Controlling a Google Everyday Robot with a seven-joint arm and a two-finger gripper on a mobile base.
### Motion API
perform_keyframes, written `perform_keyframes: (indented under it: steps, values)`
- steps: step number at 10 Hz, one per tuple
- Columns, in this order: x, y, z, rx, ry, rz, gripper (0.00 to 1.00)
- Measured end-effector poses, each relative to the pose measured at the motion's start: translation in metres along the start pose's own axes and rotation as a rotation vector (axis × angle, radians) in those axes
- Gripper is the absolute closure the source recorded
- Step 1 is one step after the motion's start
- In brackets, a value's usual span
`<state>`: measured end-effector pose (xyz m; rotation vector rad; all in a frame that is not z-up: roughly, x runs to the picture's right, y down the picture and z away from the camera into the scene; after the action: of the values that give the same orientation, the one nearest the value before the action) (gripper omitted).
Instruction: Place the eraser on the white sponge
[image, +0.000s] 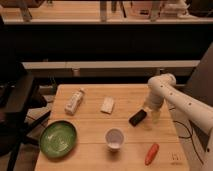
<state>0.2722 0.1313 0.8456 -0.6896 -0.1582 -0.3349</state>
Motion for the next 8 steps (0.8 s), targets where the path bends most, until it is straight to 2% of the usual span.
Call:
perform_keyframes:
  steps: [2,3,5,8]
  values:
    - [-0.009,-0.005,-0.028,0.023,-0.029,-0.032,0.2]
    - [-0.01,-0.005,-0.031,0.028,-0.037,-0.038,0.2]
    - [-0.011,-0.005,-0.03,0.031,-0.054,-0.061,0.2]
    - [-0.026,-0.011,-0.02,0.016,-0.061,-0.154,0.2]
